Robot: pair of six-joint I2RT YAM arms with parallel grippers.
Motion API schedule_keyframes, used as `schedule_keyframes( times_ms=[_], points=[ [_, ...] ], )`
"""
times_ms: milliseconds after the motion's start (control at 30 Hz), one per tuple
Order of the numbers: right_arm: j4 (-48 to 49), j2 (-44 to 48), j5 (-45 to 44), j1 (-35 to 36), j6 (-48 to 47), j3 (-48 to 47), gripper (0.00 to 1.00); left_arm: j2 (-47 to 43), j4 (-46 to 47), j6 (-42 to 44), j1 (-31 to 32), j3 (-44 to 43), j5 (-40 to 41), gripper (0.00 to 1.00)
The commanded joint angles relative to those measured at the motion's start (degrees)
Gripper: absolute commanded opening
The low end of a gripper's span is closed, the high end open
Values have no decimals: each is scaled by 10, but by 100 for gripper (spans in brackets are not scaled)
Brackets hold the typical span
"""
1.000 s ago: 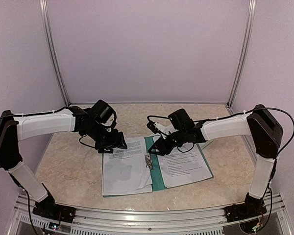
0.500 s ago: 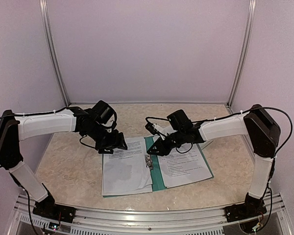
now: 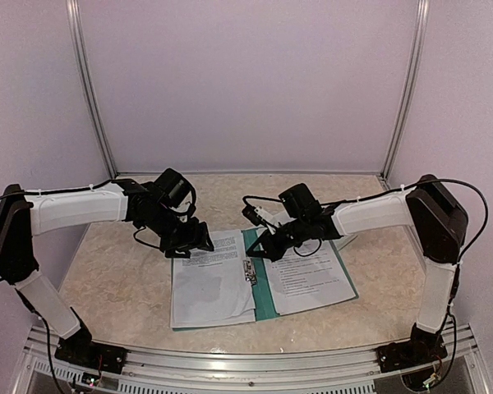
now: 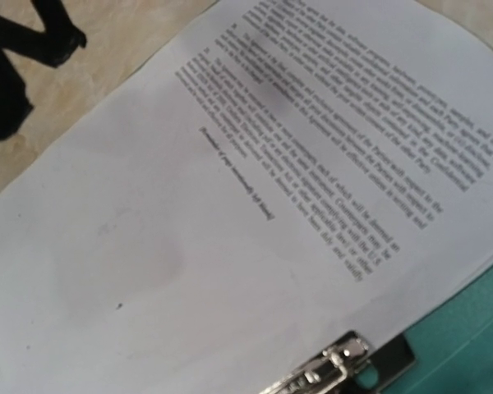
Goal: Put the files into the folder
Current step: Clamp the spring clip on the folder with some files.
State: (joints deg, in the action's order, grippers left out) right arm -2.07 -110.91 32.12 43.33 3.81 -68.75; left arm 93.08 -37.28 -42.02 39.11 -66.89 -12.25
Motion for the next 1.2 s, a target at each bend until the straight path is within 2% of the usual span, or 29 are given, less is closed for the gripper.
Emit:
schedule_keyframes(
  times_ms=[0,467,833,1167],
  points=[
    [0,-22,8,-8,-7,-14,2,9,6,-3,4,4,-9,72],
    [8,-38,3,-10,-1,-4,0,-2,33,6,13,11,-19,72],
    [17,-61,-7,-10,8,1,0,-11,161,34,84,70,-6,70],
    [19,-74,-7,-11,11,6,0,24,209,87,133,74,0,62]
  ],
)
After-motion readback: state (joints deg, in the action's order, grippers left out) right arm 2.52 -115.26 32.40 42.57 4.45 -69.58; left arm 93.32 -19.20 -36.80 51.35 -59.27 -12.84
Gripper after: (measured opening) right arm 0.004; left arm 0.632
